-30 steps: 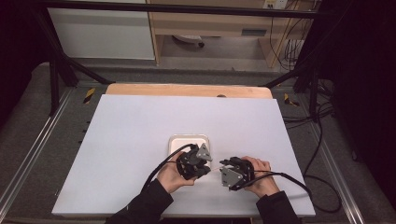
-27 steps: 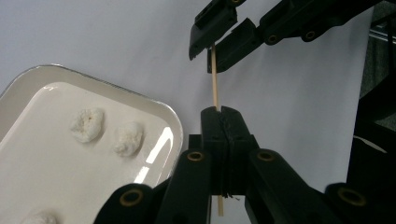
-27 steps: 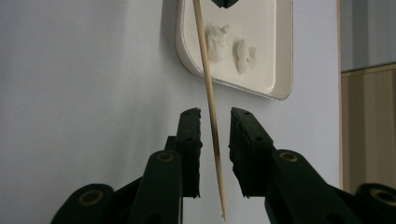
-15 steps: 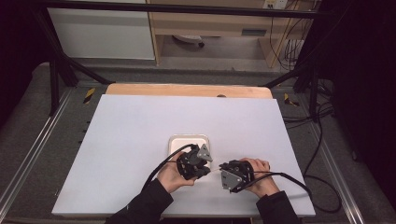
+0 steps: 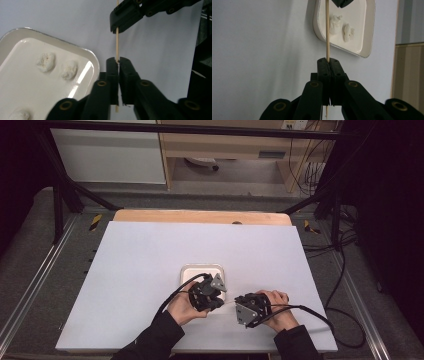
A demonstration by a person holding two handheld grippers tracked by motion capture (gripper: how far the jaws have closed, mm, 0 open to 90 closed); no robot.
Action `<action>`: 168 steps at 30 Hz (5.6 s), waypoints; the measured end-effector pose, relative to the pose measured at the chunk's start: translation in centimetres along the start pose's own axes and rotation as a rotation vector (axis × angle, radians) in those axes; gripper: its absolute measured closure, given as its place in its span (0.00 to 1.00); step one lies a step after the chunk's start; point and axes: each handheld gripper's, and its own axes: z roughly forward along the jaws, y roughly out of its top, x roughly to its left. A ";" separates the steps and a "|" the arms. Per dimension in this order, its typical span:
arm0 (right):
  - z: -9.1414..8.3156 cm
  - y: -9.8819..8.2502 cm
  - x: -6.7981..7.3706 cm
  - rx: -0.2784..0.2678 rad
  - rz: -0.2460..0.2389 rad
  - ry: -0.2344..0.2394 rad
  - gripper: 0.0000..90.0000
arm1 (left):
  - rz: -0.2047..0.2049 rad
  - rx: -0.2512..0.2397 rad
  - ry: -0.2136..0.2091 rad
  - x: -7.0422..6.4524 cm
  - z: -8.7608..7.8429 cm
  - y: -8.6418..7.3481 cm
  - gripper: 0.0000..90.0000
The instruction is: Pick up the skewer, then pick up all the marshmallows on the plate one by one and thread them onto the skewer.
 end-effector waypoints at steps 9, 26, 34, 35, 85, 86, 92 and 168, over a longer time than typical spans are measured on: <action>0.2 0.2 0.0 0.027 -0.032 0.004 0.99 | 0.029 0.134 0.009 -0.1 1.0 0.3 0.89; 0.1 0.3 0.0 0.022 -0.035 0.002 0.99 | 0.070 0.139 0.046 -0.6 1.4 0.1 0.99; -0.4 -0.4 -0.5 -0.002 0.157 -0.018 0.65 | 0.042 0.102 0.073 -0.1 0.4 -1.0 0.99; -0.4 -0.4 -0.5 -0.002 0.157 -0.018 0.65 | 0.038 0.101 0.080 0.1 0.2 -1.3 0.99; 1.6 -1.1 -4.0 -0.153 1.137 0.062 0.01 | -0.325 -0.314 0.277 2.9 -7.6 -15.3 0.98; 1.8 -0.9 -4.2 -0.156 1.138 0.058 0.01 | -0.327 -0.319 0.281 2.9 -7.6 -15.5 0.98; 3.1 -0.3 -5.2 -0.156 1.173 0.036 0.01 | -0.336 -0.335 0.280 3.0 -7.4 -16.3 0.98; 1.5 0.4 -7.7 -0.494 1.284 0.151 0.82 | -0.293 -0.429 0.239 1.0 -6.7 -15.3 0.98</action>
